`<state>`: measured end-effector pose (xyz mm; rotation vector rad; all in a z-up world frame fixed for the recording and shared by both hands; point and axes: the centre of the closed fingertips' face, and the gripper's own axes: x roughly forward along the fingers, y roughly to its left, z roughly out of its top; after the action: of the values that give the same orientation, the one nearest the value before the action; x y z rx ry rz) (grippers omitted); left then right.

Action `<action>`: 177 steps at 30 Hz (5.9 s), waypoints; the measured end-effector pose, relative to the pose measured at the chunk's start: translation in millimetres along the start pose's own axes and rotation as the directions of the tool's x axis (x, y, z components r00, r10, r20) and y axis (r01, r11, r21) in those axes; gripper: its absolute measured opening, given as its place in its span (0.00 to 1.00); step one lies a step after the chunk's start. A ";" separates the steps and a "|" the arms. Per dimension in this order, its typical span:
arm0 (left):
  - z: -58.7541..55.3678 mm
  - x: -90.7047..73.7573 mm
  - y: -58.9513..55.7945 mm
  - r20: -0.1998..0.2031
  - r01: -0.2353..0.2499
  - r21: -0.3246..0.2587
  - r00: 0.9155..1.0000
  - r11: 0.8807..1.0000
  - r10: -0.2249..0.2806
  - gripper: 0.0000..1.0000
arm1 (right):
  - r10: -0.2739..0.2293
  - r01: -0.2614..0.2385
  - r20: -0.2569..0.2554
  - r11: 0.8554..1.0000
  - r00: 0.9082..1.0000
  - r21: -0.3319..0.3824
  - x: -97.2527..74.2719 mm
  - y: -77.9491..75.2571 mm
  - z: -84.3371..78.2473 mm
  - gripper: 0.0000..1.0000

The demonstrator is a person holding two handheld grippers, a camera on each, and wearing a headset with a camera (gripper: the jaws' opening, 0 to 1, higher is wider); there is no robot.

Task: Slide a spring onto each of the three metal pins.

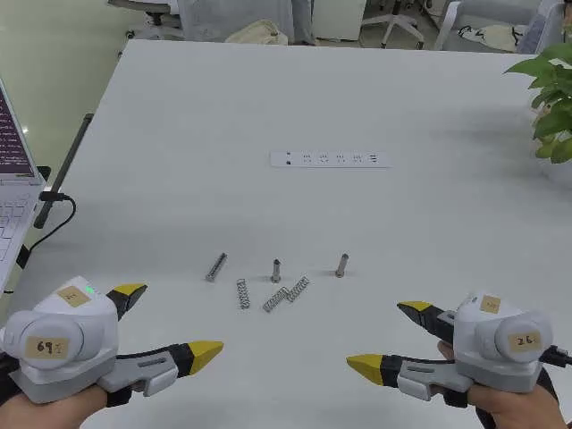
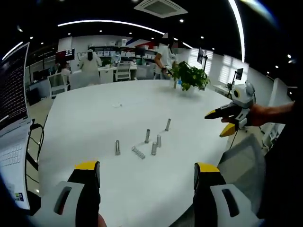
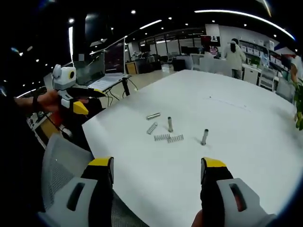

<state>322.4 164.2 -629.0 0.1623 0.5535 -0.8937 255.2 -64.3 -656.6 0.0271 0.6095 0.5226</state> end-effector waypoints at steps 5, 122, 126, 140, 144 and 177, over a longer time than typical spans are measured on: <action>0.9 0.5 -0.8 0.000 0.005 0.004 1.000 1.000 -0.005 0.79 | -0.005 0.005 -0.004 1.000 1.000 0.004 0.0 -1.9 -2.5 0.74; 22.7 56.2 44.1 -0.023 0.010 0.039 1.000 0.999 -0.009 0.75 | -0.044 0.044 -0.015 0.999 0.999 0.022 -14.2 -13.5 -6.4 0.73; 25.3 62.5 47.8 -0.024 0.012 0.040 1.000 0.999 -0.011 0.75 | -0.045 0.045 -0.018 0.999 0.999 0.021 -15.7 -12.4 -6.8 0.73; 33.5 88.7 62.2 -0.024 0.018 0.028 1.000 0.999 -0.018 0.73 | -0.044 0.044 -0.025 0.999 0.999 0.020 -14.5 -11.3 -7.4 0.73; 35.5 97.3 65.0 -0.025 0.025 0.018 0.999 1.000 -0.024 0.73 | -0.048 0.048 -0.024 0.999 0.999 0.022 -14.2 -12.8 -6.3 0.73; 10.2 177.4 86.3 -0.133 0.029 -0.004 0.991 1.000 -0.029 0.53 | -0.045 0.046 -0.041 0.999 0.998 0.026 -10.3 -15.1 -7.1 0.73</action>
<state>481.6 91.5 -720.5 0.2130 0.6823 -0.9150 251.0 -83.2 -659.5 0.0287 0.6551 0.4719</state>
